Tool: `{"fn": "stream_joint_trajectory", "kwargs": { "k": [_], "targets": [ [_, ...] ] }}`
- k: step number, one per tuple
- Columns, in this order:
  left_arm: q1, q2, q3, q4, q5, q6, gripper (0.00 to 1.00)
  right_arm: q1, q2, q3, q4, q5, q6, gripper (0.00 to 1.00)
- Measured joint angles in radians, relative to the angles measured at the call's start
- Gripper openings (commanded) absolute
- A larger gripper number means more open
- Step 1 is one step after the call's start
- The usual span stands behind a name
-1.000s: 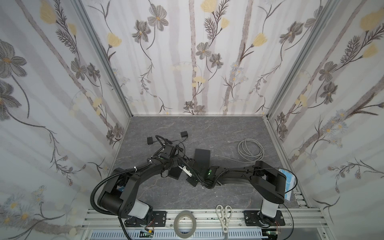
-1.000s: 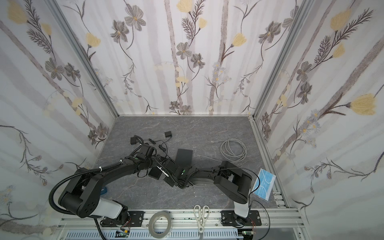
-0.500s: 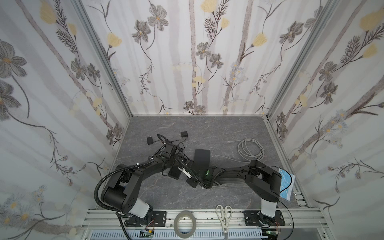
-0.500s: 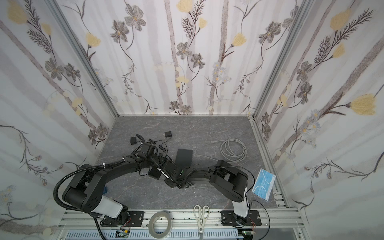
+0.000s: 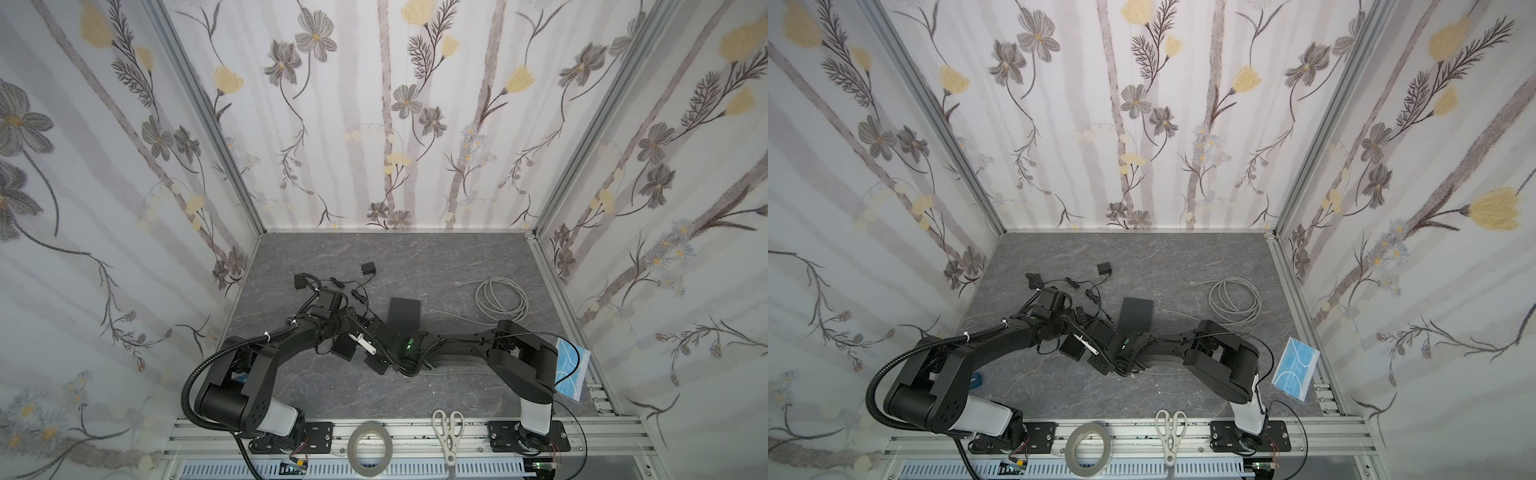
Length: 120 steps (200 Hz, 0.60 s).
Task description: Insert the plug into the switch port
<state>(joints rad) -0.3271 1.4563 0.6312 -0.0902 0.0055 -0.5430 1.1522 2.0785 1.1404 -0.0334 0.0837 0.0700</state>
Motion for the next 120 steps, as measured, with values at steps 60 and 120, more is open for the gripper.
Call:
{"fn": "stream_joint_trajectory", "kwargs": {
  "k": [60,120],
  "targets": [
    [0.025,-0.119,-0.091,-0.002,0.048,-0.027,1.00,0.006,0.010,0.019,-0.001,-0.014,0.000,0.02],
    [0.047,-0.253,-0.285,0.227,0.137,-0.116,0.90,0.014,0.010,0.027,-0.003,-0.025,0.002,0.02]
  ]
}}
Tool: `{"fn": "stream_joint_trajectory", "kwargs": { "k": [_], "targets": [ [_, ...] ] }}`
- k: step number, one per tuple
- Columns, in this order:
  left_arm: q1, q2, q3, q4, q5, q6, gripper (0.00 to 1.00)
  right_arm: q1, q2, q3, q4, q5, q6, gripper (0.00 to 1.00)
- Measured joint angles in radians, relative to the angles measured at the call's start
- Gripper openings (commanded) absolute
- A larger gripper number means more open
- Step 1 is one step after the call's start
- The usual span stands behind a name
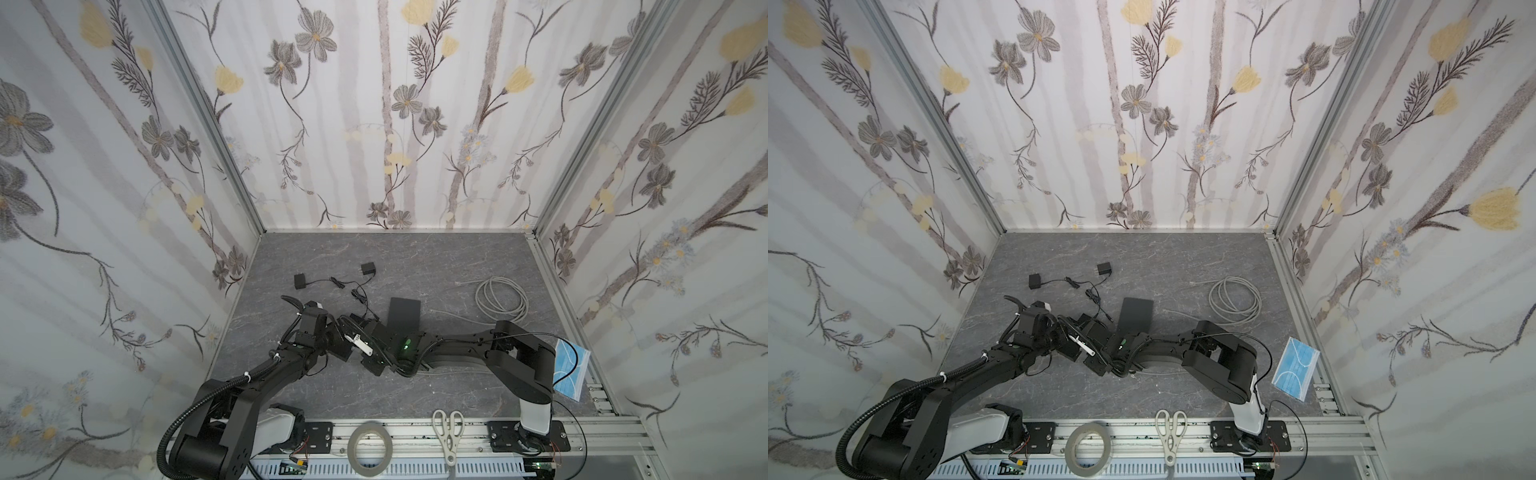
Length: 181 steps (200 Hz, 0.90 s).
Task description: Insert the plug into the switch port
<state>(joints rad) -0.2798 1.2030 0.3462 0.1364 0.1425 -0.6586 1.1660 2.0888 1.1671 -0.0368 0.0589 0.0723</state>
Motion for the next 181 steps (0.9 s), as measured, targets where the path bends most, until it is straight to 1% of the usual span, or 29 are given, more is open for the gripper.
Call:
{"fn": "stream_joint_trajectory", "kwargs": {
  "k": [28,64,125,181],
  "targets": [
    [0.001,-0.047,-0.003,-0.032,0.045,-0.015,0.83,0.002,0.000,0.000,-0.003,0.000,0.006,0.02],
    [0.002,-0.109,0.003,-0.092,0.053,-0.002,0.81,0.005,0.000,-0.004,0.019,0.000,0.007,0.02],
    [0.005,-0.040,0.034,-0.103,0.076,0.032,0.80,0.008,0.006,-0.021,0.040,0.000,0.031,0.02],
    [0.005,-0.043,0.035,-0.110,0.076,0.063,0.80,0.013,-0.002,-0.048,0.063,0.005,0.033,0.02]
  ]
}}
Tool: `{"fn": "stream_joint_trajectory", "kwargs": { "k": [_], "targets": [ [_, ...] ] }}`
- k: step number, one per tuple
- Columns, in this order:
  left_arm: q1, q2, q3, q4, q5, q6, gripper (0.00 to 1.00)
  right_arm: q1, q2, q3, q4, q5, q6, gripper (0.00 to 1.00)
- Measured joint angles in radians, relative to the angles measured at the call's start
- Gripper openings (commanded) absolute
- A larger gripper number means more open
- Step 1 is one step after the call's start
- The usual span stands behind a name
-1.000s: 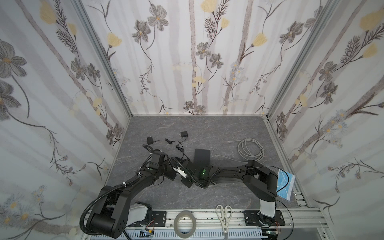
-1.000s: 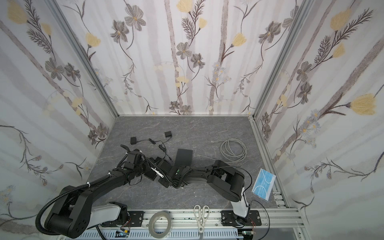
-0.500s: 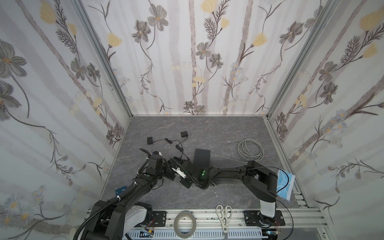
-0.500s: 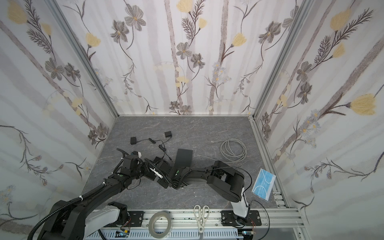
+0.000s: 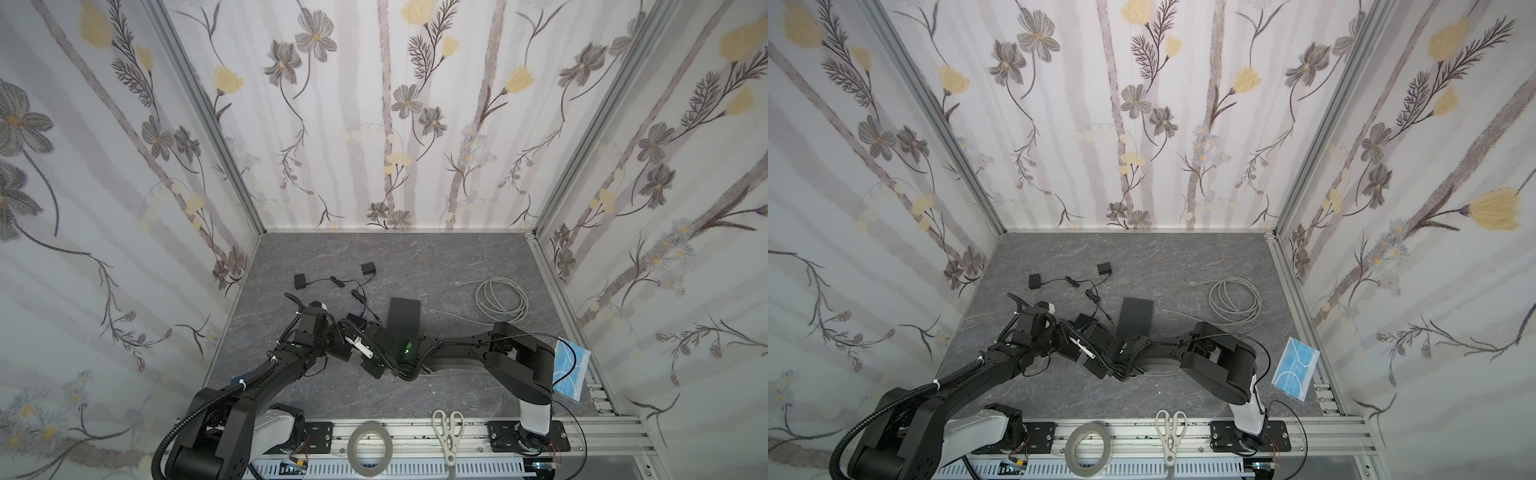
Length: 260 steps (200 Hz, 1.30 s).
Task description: Insert the plug into the switch port
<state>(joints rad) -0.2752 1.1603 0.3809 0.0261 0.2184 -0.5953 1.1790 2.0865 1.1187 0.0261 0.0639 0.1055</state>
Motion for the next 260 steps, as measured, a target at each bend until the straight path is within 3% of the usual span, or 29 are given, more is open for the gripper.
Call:
{"fn": "stream_joint_trajectory", "kwargs": {
  "k": [66,260],
  "targets": [
    [0.002,0.007,0.000,0.000,-0.007,0.000,0.80,0.006,-0.013,-0.030,-0.002,0.014,0.016,0.02],
    [0.004,0.019,-0.001,0.000,-0.035,-0.003,0.80,0.005,0.055,0.078,-0.048,0.029,0.008,0.03]
  ]
}}
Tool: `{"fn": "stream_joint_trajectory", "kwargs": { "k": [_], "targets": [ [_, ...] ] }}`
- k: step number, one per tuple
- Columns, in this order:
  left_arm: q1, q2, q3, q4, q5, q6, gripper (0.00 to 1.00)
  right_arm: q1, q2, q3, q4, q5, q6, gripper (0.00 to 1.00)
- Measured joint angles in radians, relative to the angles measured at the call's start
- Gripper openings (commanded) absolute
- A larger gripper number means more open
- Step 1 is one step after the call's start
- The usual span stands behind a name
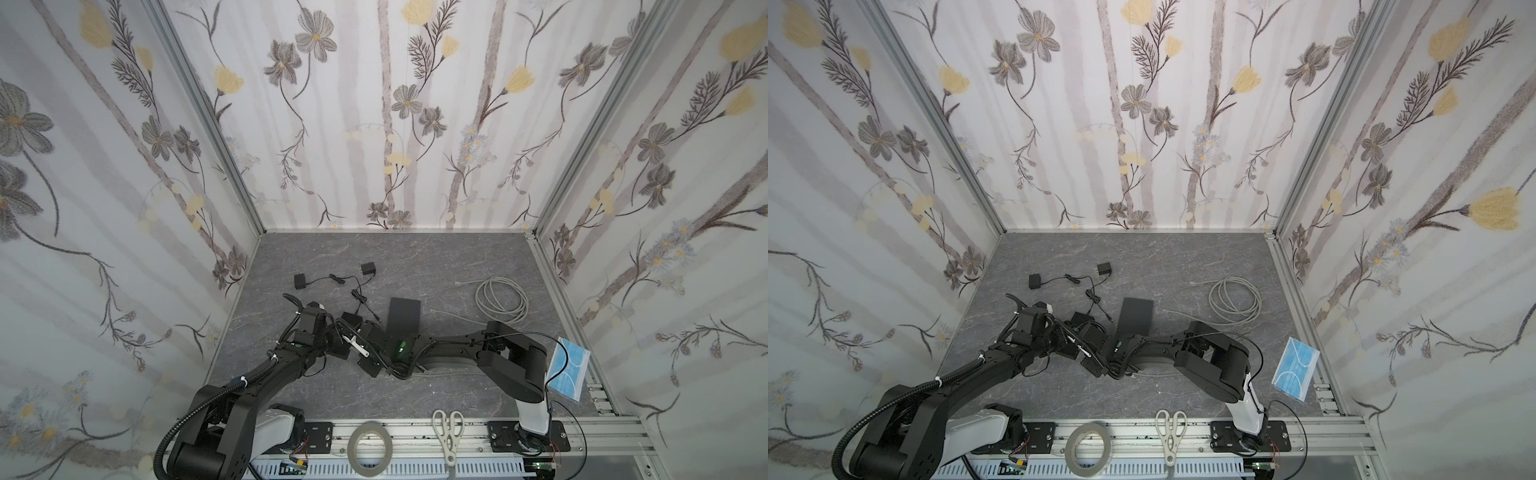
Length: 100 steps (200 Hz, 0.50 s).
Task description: Insert the plug into the switch port
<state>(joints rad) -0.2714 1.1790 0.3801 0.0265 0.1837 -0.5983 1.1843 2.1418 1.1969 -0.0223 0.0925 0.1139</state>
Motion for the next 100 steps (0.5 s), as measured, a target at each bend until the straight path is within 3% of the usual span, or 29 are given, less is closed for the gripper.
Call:
{"fn": "stream_joint_trajectory", "kwargs": {
  "k": [100],
  "targets": [
    [0.000,0.003,-0.001,-0.008,-0.009,0.000,0.80,0.003,0.012,0.010,-0.003,0.013,0.000,0.03]
  ]
}}
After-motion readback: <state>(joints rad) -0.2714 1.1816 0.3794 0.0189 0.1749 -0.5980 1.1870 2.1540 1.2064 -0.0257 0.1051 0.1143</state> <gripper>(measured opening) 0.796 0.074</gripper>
